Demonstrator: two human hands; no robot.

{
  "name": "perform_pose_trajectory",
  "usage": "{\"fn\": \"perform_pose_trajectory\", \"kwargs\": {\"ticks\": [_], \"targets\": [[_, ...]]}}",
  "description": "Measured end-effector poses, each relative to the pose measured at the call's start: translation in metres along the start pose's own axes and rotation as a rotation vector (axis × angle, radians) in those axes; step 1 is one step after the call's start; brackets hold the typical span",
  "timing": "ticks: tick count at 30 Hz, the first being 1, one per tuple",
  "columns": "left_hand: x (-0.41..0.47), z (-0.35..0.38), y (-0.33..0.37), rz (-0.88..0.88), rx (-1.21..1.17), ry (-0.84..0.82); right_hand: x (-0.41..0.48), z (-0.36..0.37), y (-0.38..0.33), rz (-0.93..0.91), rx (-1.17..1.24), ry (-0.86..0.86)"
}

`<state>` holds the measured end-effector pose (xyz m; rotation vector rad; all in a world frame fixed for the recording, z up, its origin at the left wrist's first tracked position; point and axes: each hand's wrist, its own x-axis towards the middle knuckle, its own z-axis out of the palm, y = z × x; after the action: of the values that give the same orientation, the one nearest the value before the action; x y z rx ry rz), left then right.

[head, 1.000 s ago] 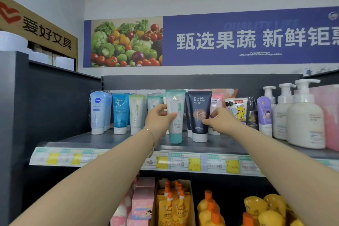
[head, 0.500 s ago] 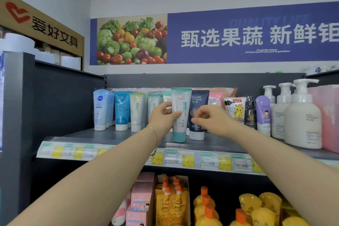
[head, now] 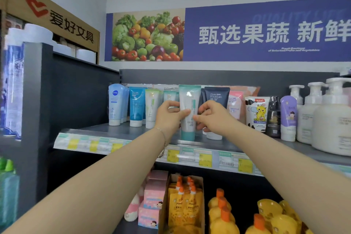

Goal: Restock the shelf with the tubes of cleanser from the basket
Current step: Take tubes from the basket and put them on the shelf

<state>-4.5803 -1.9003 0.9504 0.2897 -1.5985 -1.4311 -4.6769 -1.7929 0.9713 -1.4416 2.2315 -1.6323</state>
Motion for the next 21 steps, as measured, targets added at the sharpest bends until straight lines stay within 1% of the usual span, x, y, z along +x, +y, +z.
{"fn": "perform_pose_trajectory", "kwargs": {"ticks": [5,11,15,18,21], "targets": [[0.013,-0.017,-0.001,-0.009,0.006,0.005,0.009,0.02,-0.009,0.032,0.007,0.051],[0.04,-0.041,-0.011,-0.071,0.017,0.111,0.022,0.048,-0.025,0.099,0.078,0.056],[0.056,-0.054,-0.016,-0.084,0.082,0.157,0.036,0.066,-0.032,0.124,0.048,0.072],[0.072,-0.064,-0.018,-0.087,0.138,0.14,0.048,0.075,-0.035,0.14,0.056,0.07],[0.086,-0.069,-0.02,-0.078,0.189,0.062,0.062,0.083,-0.035,0.175,0.059,0.05]]}}
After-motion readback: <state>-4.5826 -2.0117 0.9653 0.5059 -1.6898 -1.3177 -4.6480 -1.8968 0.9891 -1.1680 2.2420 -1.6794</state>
